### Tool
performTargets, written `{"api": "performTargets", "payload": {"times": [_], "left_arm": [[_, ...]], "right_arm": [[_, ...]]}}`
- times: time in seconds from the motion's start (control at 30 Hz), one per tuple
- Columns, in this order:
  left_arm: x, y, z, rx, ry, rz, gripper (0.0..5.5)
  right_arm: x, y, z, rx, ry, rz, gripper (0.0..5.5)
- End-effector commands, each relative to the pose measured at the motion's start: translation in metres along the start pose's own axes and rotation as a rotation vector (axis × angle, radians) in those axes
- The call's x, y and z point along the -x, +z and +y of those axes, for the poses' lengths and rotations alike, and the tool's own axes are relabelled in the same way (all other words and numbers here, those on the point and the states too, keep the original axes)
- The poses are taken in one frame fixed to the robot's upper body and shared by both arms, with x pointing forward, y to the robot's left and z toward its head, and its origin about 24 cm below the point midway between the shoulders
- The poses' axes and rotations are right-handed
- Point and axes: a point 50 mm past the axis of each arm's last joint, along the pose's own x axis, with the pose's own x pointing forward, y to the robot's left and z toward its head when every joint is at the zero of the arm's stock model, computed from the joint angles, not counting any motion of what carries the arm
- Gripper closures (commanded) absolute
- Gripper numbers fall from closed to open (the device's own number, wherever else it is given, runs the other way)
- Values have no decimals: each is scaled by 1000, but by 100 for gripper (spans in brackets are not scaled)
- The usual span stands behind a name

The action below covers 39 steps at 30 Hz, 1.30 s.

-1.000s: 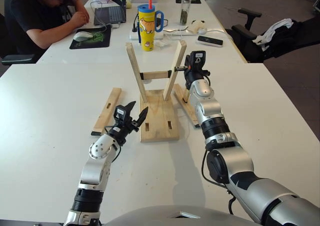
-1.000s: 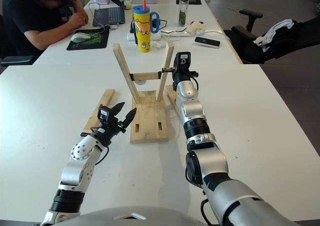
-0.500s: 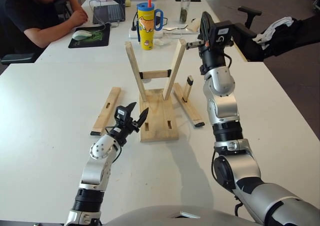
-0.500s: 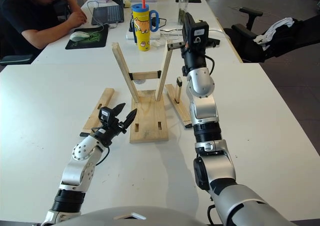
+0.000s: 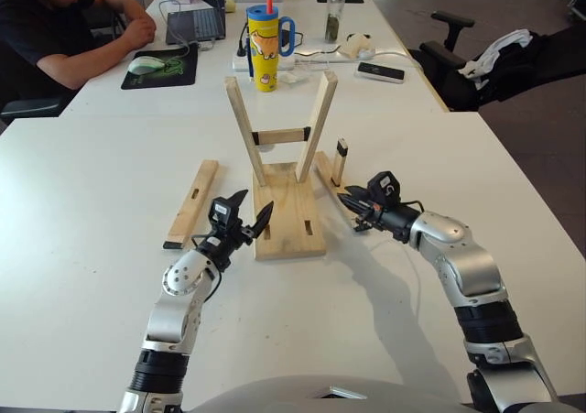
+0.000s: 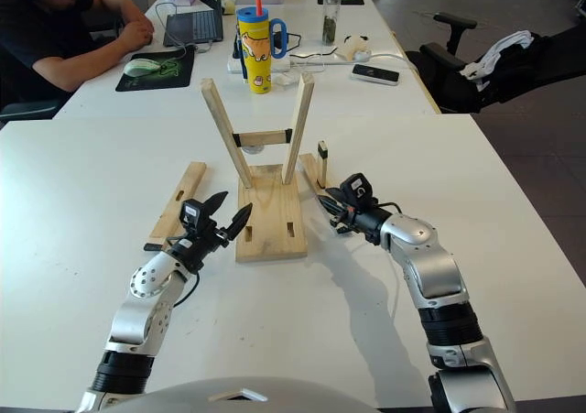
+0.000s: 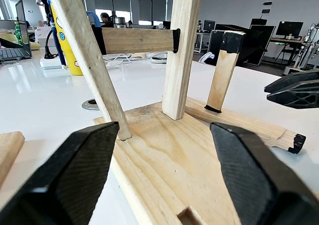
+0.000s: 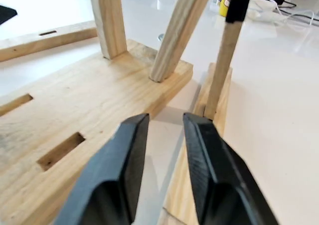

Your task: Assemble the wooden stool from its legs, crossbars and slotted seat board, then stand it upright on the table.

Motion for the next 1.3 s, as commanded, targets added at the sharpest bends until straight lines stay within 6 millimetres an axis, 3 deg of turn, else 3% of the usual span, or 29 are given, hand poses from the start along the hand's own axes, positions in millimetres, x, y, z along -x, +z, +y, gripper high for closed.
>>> {"api": "performTargets", "payload": {"times": [0.03, 0.23, 0.3, 0.5, 0.73, 0.93, 1.07, 1.17, 1.2, 1.3], "left_arm": [[-2, 3, -1, 12, -44, -3, 141], [-5, -1, -2, 36, -71, 22, 53], [-6, 1, -3, 45, -89, 14, 49], [-8, 0, -3, 64, -97, 21, 49], [-8, 0, 0, 54, -82, 30, 49], [-8, 1, 7, 36, -48, 36, 49], [-10, 2, 15, -7, 6, 45, 49], [-12, 6, 19, -3, 12, 40, 49], [-13, 7, 20, -1, 13, 39, 49], [-14, 10, 27, 13, 39, 28, 49]], "right_arm": [[-6, -9, -4, -4, -27, 88, 360], [-17, -8, -12, 53, -122, 137, 271], [-20, -10, -15, 47, -161, 152, 235], [-34, -28, -6, -24, -117, 272, 235], [-36, -41, -9, -87, -157, 355, 235], [-29, -36, -17, -80, -156, 336, 330], [-29, -35, -21, -69, -182, 314, 343], [-20, -23, -44, -89, -368, 193, 343], [-16, -13, -55, -99, -456, 99, 343], [-7, 25, -63, -138, -499, -196, 343]]}}
